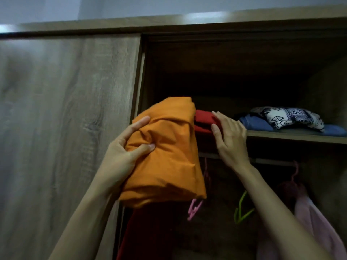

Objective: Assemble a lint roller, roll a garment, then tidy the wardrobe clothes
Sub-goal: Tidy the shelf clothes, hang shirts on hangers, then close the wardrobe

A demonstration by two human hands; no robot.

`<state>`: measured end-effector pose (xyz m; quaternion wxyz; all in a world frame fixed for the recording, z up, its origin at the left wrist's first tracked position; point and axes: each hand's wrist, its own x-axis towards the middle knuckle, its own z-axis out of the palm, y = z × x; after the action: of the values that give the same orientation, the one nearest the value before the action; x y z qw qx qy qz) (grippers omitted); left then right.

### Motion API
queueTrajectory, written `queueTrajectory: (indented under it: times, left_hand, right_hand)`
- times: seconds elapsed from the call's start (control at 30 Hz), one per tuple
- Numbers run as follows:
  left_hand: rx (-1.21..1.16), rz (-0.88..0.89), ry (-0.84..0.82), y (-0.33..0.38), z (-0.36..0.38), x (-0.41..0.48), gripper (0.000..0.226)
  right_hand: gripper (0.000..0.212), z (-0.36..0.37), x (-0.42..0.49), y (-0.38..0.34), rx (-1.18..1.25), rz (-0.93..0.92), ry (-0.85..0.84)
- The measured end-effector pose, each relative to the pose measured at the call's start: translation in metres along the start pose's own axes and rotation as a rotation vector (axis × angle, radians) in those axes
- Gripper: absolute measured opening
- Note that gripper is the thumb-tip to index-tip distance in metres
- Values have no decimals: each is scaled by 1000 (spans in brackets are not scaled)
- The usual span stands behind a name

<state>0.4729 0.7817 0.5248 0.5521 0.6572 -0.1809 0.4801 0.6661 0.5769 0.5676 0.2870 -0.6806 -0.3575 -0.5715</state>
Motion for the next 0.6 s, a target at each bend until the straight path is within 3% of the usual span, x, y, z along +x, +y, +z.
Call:
queueTrajectory:
  times: [0.3,0.6]
  left_hand:
    - [70,-195,8,-12,-29,-52,56]
    - [54,-204,-5,-17,-17,-47,56]
  right_hand:
    - [49,24,4,-16,-430,-60,-69]
    - [47,23,15,-11,-438,-3,-204]
